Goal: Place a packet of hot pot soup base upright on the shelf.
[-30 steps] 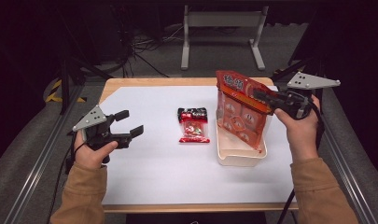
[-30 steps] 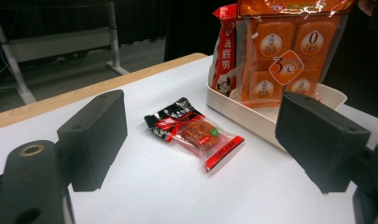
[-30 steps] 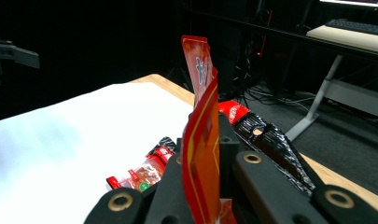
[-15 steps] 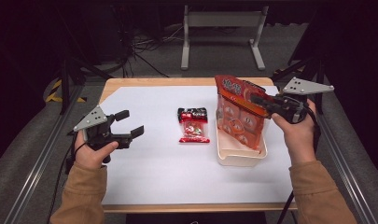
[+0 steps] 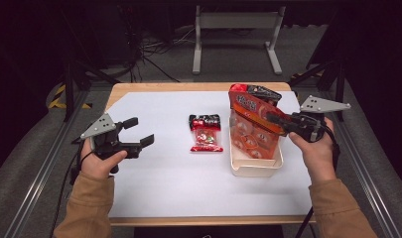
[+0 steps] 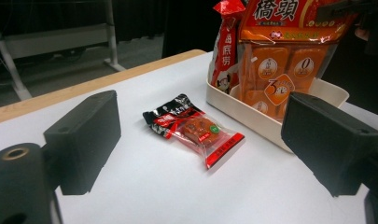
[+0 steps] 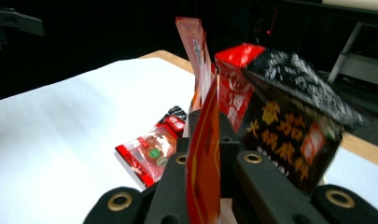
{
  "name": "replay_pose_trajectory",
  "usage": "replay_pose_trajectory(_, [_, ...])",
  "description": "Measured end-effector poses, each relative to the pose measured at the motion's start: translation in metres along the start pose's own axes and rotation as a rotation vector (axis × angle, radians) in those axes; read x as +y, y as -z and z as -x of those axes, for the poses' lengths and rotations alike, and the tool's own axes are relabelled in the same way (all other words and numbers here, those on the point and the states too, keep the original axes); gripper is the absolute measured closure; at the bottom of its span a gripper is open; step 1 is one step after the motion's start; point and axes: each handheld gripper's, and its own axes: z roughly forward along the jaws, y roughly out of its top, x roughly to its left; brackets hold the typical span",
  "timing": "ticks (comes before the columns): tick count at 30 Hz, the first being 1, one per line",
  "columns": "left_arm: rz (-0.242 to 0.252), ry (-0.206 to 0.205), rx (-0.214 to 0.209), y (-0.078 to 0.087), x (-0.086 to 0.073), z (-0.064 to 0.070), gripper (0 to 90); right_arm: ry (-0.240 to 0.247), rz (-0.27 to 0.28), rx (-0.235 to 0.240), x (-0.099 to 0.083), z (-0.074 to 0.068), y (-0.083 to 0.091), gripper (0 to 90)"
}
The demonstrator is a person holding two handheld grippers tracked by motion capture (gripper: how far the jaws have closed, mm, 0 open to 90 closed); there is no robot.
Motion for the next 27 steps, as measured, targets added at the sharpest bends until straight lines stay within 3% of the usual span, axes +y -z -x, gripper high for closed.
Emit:
replay_pose_trajectory(4, [-0.017, 0.035, 0.005, -0.005, -0.002, -0.001, 8.6, -0.015, 0.018, 0.006, -0.007, -0.002, 0.006, 89.6])
replay_pose_trajectory(9, [-0.035, 0.051, 0.004, -0.011, -0.004, -0.002, 5.0, -0.01, 0.015, -0.001, -0.009, -0.005, 0.008, 89.5])
replay_pose_trajectory(13, [-0.047, 0.035, 0.003, -0.017, -0.004, -0.002, 4.5, -0.008, 0.009, -0.017, -0.009, -0.005, 0.01, 88.8])
replay_pose_trajectory(15, [-0.07, 0.001, 0.007, -0.02, -0.004, -0.002, 5.3, -0.004, 0.003, -0.029, -0.008, -0.006, 0.011, 86.9])
replay_pose_trajectory(19, [-0.103, -0.015, 0.01, -0.023, -0.004, -0.002, 8.4, -0.027, 0.028, -0.047, -0.006, -0.005, 0.017, 72.7])
replay_pose_trajectory(20, [-0.103, -0.015, 0.01, -0.023, -0.004, -0.002, 8.8, -0.027, 0.028, -0.047, -0.006, -0.005, 0.017, 72.7])
replay_pose_trajectory(27, [-0.123, -0.019, -0.005, -0.028, -0.004, -0.002, 10.2, -0.038, 0.013, -0.086, -0.006, -0.007, 0.03, 48.9])
